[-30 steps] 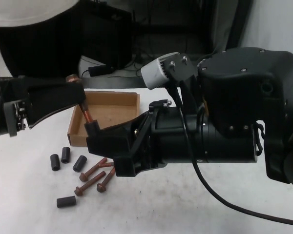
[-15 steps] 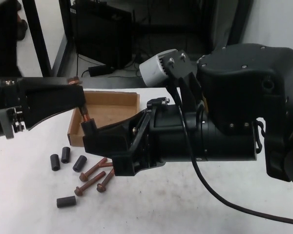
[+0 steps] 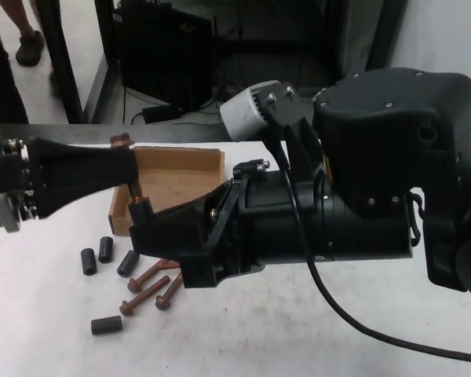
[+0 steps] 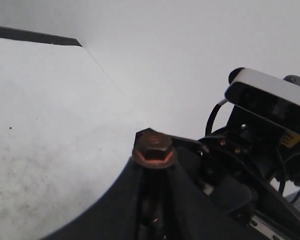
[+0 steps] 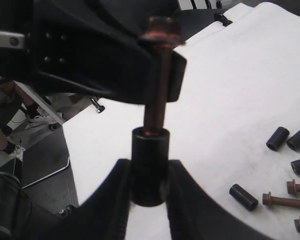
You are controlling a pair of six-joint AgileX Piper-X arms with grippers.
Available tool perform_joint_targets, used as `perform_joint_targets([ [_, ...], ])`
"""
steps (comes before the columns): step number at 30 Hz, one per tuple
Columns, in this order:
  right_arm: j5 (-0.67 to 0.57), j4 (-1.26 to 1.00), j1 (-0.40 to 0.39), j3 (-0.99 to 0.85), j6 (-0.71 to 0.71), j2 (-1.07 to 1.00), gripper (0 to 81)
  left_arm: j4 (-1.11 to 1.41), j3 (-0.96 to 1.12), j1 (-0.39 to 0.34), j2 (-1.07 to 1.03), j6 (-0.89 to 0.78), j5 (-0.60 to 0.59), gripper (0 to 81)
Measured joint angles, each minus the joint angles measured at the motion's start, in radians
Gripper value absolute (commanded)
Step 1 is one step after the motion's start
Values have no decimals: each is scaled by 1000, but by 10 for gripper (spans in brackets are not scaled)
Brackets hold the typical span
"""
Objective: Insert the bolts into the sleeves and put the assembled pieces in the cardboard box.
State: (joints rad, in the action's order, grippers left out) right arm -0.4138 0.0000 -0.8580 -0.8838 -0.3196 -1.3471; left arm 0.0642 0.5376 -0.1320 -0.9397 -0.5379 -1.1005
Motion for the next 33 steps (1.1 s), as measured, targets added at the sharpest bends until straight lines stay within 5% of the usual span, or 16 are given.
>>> perform_joint_targets([
  [11, 0, 18, -4, -6, 6, -6, 2, -112, 2, 0, 0, 75, -15, 18],
  [13, 0, 24, -4, -10, 12, -7, 2, -104, 2, 0, 0, 75, -17, 99],
  [19, 16, 38, -4, -11, 27, -9, 2, -94, 2, -2, 0, 29, -24, 507],
  [33, 28, 9, -4, -25, 33, -8, 2, 17, -3, -7, 0, -86, 11, 507],
])
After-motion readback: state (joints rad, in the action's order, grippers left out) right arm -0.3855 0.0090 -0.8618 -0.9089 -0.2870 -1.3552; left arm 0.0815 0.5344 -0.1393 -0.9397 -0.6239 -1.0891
